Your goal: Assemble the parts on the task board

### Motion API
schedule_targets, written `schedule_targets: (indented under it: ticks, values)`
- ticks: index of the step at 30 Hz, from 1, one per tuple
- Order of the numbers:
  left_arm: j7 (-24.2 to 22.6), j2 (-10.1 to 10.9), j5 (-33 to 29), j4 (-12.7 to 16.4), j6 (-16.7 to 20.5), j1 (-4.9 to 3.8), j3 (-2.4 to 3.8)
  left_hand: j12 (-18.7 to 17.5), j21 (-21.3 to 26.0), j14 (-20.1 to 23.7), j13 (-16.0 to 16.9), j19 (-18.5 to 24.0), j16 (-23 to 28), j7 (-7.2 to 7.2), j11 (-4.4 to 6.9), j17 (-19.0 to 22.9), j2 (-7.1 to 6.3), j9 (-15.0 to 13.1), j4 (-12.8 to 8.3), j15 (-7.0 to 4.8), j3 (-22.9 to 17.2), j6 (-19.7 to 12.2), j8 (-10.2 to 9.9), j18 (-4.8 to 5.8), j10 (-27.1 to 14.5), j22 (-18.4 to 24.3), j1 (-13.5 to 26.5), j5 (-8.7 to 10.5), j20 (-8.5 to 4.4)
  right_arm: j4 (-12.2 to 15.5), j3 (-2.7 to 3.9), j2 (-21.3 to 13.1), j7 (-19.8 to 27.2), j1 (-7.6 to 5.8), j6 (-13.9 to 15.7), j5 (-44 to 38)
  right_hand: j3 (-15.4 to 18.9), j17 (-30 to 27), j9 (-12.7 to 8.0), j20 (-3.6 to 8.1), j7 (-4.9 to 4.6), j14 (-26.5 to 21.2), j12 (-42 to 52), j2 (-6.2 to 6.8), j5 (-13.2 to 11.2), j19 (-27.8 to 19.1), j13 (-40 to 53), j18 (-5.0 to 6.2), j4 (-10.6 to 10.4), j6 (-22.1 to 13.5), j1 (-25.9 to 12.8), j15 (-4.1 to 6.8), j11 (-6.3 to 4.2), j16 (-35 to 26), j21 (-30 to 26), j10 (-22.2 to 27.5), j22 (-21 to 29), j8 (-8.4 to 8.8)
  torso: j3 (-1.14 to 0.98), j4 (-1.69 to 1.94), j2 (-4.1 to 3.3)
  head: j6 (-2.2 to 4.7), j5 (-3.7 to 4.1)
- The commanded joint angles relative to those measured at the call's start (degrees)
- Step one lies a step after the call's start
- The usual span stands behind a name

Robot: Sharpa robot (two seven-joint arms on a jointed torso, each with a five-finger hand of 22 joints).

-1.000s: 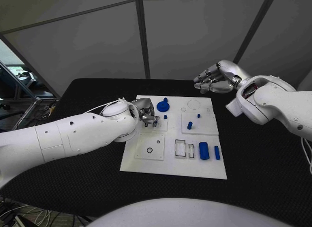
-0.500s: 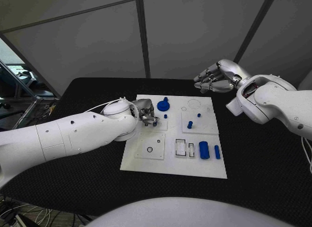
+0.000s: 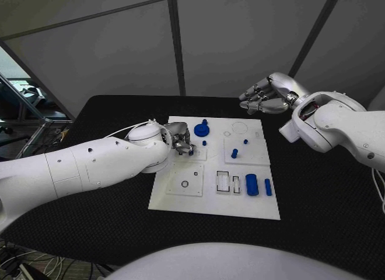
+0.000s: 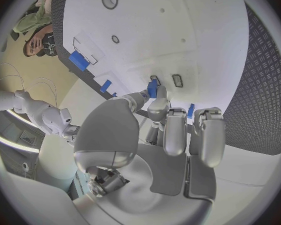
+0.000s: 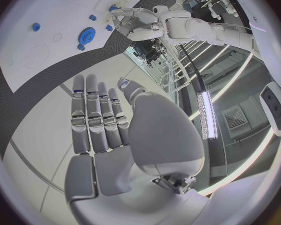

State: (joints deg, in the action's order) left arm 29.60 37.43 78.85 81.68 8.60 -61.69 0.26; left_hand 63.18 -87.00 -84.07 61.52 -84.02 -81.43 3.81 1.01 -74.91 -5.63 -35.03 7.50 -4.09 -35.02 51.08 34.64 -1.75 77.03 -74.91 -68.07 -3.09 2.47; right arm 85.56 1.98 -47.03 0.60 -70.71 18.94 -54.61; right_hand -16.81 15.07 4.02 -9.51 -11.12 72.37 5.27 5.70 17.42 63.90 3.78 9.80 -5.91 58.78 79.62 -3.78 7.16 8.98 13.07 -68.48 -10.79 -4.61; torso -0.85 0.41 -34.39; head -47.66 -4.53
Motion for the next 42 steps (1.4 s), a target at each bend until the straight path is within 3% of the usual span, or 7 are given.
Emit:
schedule_targets:
  ticks: [1, 12, 17, 35, 42]
  values:
    - [0.4, 0.0, 0.4, 0.1, -1.3, 0.02, -0.03, 0.1, -0.2, -3.7, -0.1, -3.7, -0.3, -0.49, 0.09, -7.6, -0.20, 0.0, -8.4, -0.36, -8.6, 0.1, 0.3, 0.73, 0.2, -11.4, -0.5, -0.12, -0.52, 0.0, 0.04, 0.0, 0.6, -0.14, -0.3, -0.1, -0.3, -0.1, 0.1, -0.10, 0.06, -0.3, 0.3, 0.09, 0.4, 0.4, -0.1, 0.58, 0.0, -0.3, 0.3, 0.10, -0.13, 0.2, -0.2, 0.2, 0.1, -0.32, -0.02, 0.00, -0.01, -0.12, 0.08]
    - [0.7, 0.3, 0.2, 0.8, -2.7, 0.10, -0.02, -0.4, -0.1, -3.7, -0.6, -3.6, -0.3, -0.51, 0.11, -7.6, -0.36, -0.2, -8.5, -0.38, -9.0, 0.1, 0.3, 0.69, 0.0, -11.2, -0.4, -0.21, -0.54, 0.0, 0.04, 0.0, 0.5, -0.14, -0.5, -0.1, -0.3, -0.1, 0.1, -0.09, 0.07, -0.2, 0.3, 0.05, 0.4, 0.4, -0.1, 0.59, 0.0, -0.2, 0.3, 0.11, -0.15, 0.2, -0.3, 0.2, 0.1, -0.35, 0.04, 0.00, 0.00, -0.68, 0.10]
    - [1.0, 0.5, 0.2, 1.0, -3.1, 0.12, -0.01, -0.6, -0.1, -3.7, -0.8, -3.6, -0.3, -0.52, 0.12, -7.6, -0.45, -0.2, -8.5, -0.38, -9.2, 0.1, 0.4, 0.68, -0.1, -11.2, -0.3, -0.27, -0.55, 0.0, 0.04, 0.1, 0.5, -0.13, -0.6, -0.1, -0.5, -0.2, 0.1, -0.04, 0.10, -0.2, 0.4, -0.01, 1.5, 0.6, -0.1, 0.60, 0.0, -0.3, 0.4, 0.15, -0.18, 0.1, -0.4, 0.2, 0.2, -0.43, 0.01, -0.01, -0.01, -0.72, 0.04]
    - [1.5, 0.1, -0.6, 0.4, -4.7, 0.12, 0.02, -0.6, -0.1, -3.7, -0.9, -3.6, -0.3, -0.52, 0.13, -7.6, -0.56, -0.3, -8.5, -0.40, -9.4, 0.1, 0.5, 0.69, 0.0, -11.3, -0.2, -0.33, -0.57, 0.0, 0.04, 0.3, 0.6, -0.13, -0.6, 0.0, -0.6, -0.3, 0.1, -0.04, 0.09, -0.1, 0.4, 0.03, 1.7, 0.6, -0.1, 0.60, 0.0, -0.3, 0.4, 0.15, -0.17, 0.1, -0.5, 0.3, 0.2, -0.44, -0.05, -0.05, -0.01, -0.88, 0.09]
    - [1.9, -0.4, -1.7, -0.2, -5.0, 0.10, 0.02, -0.5, -0.2, -3.7, -1.0, -3.7, -0.3, -0.79, 0.28, -7.6, -1.01, -0.8, -7.6, -0.46, -9.6, 0.2, 0.8, 0.74, 0.4, -11.5, 1.6, -0.33, -0.60, 0.0, 0.04, 0.3, 0.6, -0.13, -0.6, 0.0, -0.6, -0.3, 0.1, -0.04, 0.09, -0.1, 0.4, 0.06, 1.8, 0.6, -0.1, 0.59, 0.0, -0.3, 0.4, 0.15, -0.17, 0.1, -0.5, 0.3, 0.2, -0.45, -0.05, -0.02, 0.00, -0.92, 0.18]
